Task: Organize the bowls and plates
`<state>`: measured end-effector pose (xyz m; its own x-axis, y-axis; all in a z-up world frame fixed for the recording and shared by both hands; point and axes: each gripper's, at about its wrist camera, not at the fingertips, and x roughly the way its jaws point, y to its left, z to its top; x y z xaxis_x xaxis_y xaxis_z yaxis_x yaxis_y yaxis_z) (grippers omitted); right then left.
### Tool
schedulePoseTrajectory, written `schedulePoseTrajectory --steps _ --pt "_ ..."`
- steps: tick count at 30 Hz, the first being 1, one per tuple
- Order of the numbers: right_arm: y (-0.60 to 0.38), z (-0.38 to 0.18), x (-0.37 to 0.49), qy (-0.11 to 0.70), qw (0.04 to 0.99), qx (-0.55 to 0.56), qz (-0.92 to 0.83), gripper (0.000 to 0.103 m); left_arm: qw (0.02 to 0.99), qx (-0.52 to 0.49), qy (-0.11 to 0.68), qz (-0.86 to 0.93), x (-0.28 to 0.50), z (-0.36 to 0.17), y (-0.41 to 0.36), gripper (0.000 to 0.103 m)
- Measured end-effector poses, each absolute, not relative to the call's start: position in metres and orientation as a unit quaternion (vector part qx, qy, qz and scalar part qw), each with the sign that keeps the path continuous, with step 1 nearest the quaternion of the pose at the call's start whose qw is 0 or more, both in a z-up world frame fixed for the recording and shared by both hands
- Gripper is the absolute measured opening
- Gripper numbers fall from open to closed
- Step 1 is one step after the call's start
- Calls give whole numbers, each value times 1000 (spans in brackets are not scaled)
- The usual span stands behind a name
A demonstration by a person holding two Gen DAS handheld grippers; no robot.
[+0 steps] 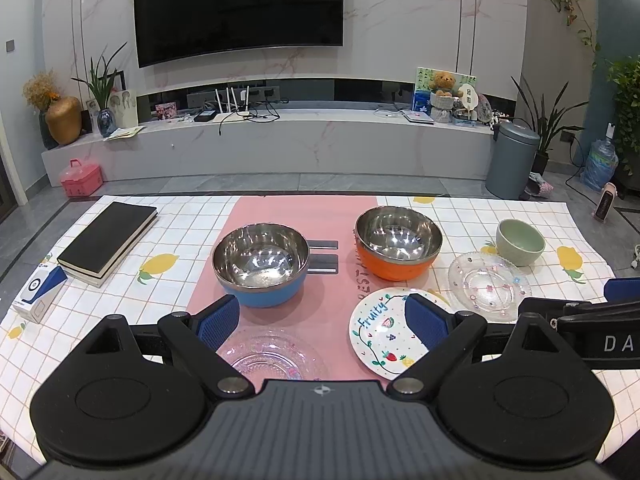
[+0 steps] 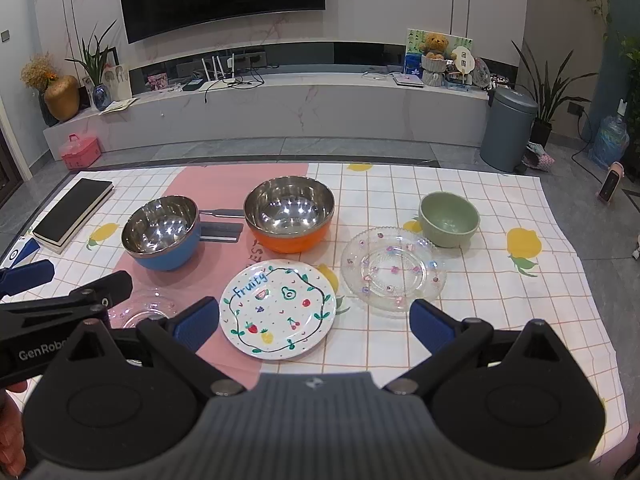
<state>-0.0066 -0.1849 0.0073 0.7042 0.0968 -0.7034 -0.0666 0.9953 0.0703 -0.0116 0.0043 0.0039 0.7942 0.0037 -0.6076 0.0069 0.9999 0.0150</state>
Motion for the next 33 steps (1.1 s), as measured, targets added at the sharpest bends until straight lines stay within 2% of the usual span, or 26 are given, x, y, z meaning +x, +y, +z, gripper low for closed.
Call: schedulePoseTrajectory --steps 33 --pt "-181 6 -6 383 922 19 49 99 948 6 318 0 -12 5 5 103"
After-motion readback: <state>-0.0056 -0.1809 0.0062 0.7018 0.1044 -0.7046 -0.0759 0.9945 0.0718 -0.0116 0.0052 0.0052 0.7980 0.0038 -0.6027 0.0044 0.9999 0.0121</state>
